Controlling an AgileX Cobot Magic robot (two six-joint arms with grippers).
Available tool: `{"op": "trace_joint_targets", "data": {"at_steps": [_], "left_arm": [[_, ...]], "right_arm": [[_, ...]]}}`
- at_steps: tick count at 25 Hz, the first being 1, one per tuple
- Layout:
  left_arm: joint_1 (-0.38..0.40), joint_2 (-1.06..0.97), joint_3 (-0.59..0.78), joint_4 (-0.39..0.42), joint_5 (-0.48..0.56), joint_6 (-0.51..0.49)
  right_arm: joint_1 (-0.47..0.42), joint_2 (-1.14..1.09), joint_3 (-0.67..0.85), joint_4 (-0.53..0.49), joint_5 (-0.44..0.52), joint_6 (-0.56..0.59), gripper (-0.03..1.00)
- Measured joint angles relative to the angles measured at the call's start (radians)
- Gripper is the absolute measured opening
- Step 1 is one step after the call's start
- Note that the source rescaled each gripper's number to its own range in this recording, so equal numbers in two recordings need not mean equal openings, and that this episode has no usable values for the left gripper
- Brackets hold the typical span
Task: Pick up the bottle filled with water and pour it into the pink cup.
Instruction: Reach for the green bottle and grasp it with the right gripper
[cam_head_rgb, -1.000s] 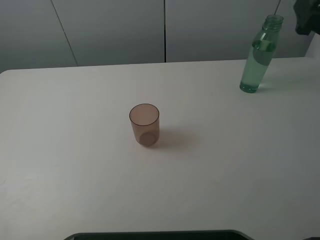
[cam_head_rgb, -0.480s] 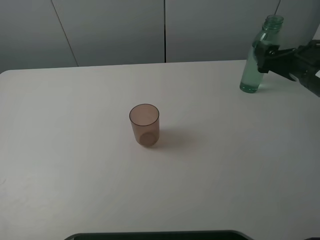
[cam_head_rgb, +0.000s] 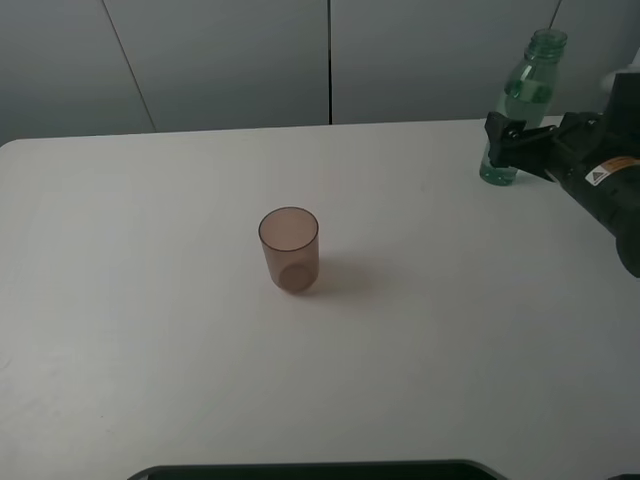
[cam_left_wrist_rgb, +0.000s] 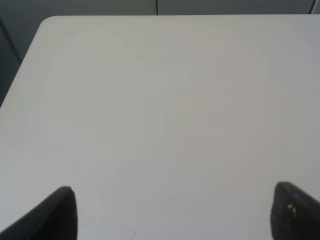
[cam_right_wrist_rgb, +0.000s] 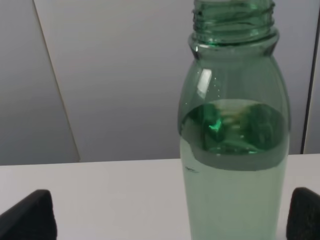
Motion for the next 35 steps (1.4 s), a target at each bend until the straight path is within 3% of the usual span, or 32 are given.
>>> {"op": "trace_joint_targets", "data": {"at_steps": [24, 35], "left_arm": [[0.000, 0.000, 0.000, 0.000, 0.000, 0.000], [0.000, 0.000, 0.000, 0.000, 0.000, 0.000]], "right_arm": [[0.000, 0.235, -0.248, 0.142, -0.016, -0.048, 1.00], [-0.004, 0.271, -0.390, 0.162, 0.113, -0.048, 1.00]]}}
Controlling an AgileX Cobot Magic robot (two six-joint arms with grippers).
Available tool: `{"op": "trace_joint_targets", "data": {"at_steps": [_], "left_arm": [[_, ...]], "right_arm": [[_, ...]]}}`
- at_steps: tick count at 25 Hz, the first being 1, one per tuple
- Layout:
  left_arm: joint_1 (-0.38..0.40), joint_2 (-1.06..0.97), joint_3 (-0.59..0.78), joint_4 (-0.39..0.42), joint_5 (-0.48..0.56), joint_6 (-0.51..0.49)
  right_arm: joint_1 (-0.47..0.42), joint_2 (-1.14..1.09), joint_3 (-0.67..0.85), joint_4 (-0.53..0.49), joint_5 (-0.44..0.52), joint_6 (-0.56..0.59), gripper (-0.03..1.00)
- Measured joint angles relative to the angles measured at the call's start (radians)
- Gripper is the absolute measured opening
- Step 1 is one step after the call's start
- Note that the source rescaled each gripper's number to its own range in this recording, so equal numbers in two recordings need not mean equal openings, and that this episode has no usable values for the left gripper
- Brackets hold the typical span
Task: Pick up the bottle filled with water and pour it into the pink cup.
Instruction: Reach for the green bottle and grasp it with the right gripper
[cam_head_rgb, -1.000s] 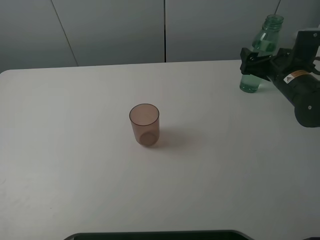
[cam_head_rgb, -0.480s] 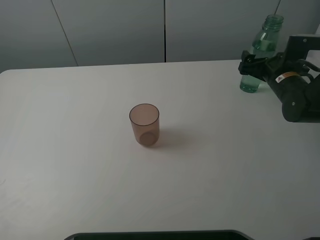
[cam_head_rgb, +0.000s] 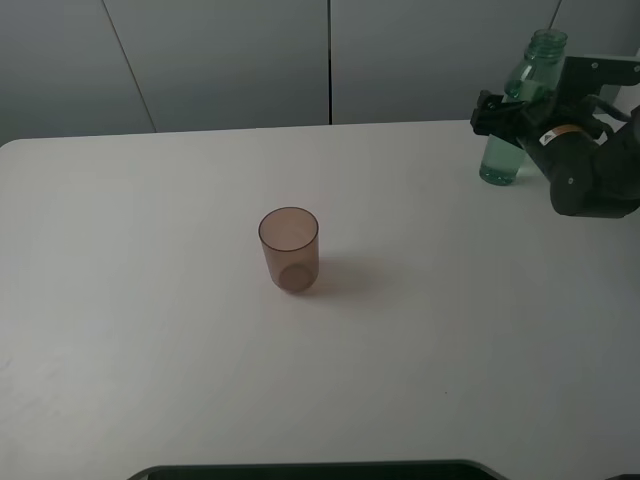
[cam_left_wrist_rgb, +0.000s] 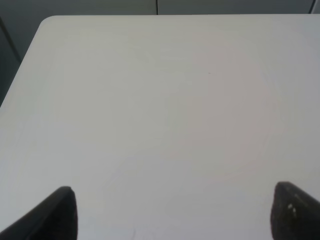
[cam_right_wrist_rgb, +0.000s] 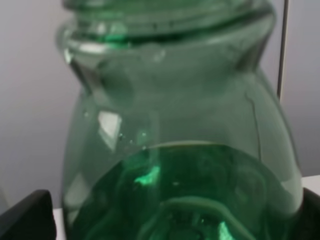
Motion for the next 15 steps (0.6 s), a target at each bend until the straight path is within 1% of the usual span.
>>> {"op": "trace_joint_targets", "data": {"at_steps": [6, 13, 14, 15], "left_arm": [[0.000, 0.000, 0.000, 0.000, 0.000, 0.000], [0.000, 0.000, 0.000, 0.000, 0.000, 0.000], [0.000, 0.000, 0.000, 0.000, 0.000, 0.000], [0.000, 0.000, 0.000, 0.000, 0.000, 0.000]], "right_arm": [[-0.004, 0.045, -0.054, 0.011, 0.025, 0.000, 1.00], [-0.004, 0.046, -0.064, 0.017, 0.031, 0.000, 0.99], [-0.004, 0.046, -0.064, 0.017, 0.033, 0.000, 0.88], [-0.004, 0.046, -0.064, 0.017, 0.033, -0.002, 0.56]]}}
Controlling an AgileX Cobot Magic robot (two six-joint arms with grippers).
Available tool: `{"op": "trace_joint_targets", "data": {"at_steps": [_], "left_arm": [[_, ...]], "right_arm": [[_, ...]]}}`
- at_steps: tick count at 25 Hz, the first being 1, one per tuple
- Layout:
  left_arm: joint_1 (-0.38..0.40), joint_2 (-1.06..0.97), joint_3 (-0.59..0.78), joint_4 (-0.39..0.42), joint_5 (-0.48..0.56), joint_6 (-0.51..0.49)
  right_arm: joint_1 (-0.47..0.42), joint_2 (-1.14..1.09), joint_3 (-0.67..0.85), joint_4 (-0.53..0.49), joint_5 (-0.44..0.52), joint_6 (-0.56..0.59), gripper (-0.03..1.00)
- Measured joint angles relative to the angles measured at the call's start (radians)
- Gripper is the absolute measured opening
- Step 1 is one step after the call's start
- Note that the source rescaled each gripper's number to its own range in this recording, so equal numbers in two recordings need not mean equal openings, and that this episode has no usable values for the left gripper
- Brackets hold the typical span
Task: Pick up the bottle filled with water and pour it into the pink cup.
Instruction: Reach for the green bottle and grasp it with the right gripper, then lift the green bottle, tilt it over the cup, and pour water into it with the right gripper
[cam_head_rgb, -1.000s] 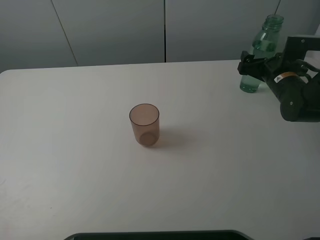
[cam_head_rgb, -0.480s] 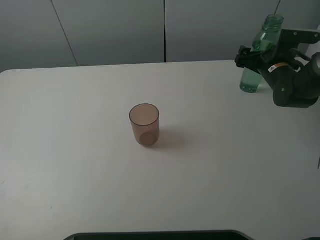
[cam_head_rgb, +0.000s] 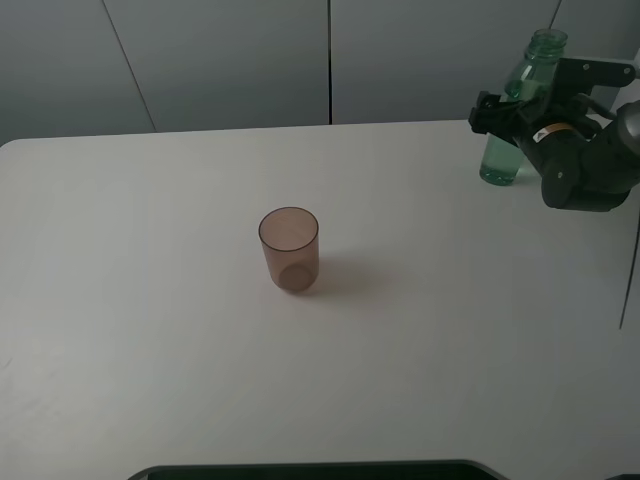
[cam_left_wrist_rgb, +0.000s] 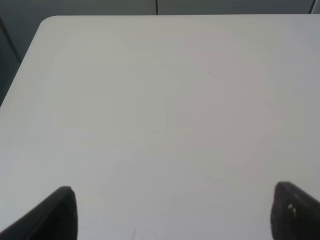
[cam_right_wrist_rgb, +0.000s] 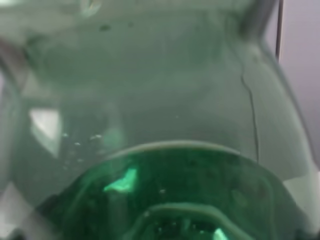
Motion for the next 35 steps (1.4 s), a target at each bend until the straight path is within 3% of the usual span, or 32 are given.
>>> {"op": "trace_joint_targets", "data": {"at_steps": [1, 2, 12, 26, 35], "left_arm": [[0.000, 0.000, 0.000, 0.000, 0.000, 0.000], [0.000, 0.000, 0.000, 0.000, 0.000, 0.000], [0.000, 0.000, 0.000, 0.000, 0.000, 0.004], [0.000, 0.000, 0.000, 0.000, 0.000, 0.004], [0.000, 0.000, 0.000, 0.000, 0.000, 0.004]], "right_arm": [[0.000, 0.000, 0.000, 0.002, 0.002, -0.004, 0.08], [-0.002, 0.002, -0.002, 0.005, 0.005, -0.003, 0.00], [-0.002, 0.002, -0.008, -0.024, 0.036, -0.076, 0.00], [-0.002, 0.000, -0.008, -0.029, 0.033, -0.087, 0.00], [0.016, -0.170, 0.059, -0.051, 0.139, -0.148, 0.00]]}}
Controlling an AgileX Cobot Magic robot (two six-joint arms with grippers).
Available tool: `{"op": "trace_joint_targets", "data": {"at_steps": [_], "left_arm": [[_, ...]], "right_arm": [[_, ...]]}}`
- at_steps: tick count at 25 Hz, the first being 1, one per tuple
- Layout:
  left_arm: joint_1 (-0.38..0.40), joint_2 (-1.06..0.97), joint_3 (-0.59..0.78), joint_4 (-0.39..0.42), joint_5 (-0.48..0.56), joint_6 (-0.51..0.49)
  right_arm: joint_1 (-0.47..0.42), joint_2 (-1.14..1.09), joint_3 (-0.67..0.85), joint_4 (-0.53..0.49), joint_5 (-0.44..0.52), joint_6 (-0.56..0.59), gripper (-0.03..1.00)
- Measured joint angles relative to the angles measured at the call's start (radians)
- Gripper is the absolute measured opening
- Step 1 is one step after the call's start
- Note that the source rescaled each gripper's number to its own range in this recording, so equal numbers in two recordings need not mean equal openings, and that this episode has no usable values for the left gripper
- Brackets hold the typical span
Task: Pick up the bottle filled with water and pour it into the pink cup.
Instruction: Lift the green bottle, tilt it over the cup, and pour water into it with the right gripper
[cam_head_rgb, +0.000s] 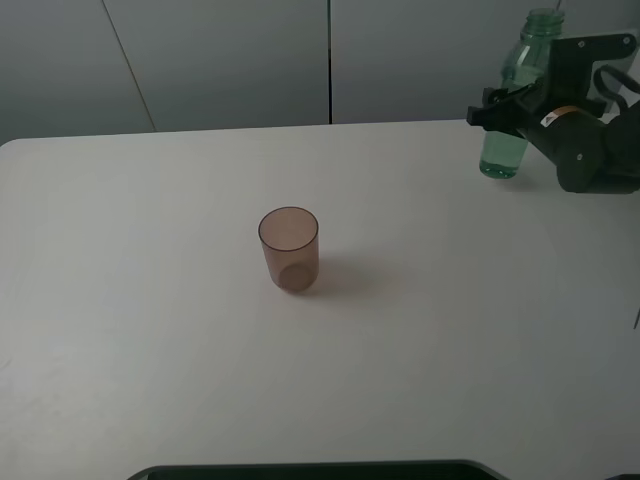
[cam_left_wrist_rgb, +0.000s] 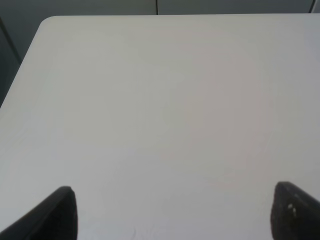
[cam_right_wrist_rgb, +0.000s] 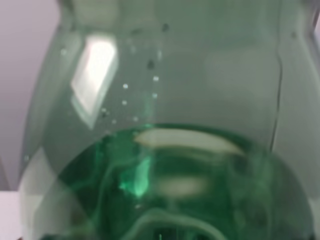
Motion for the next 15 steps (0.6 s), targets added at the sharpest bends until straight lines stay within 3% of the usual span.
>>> {"op": "trace_joint_targets", "data": {"at_steps": [15], "left_arm": [[0.000, 0.000, 0.000, 0.000, 0.000, 0.000]], "right_arm": [[0.156, -0.394, 0.203, -0.007, -0.007, -0.032, 0.00]]}}
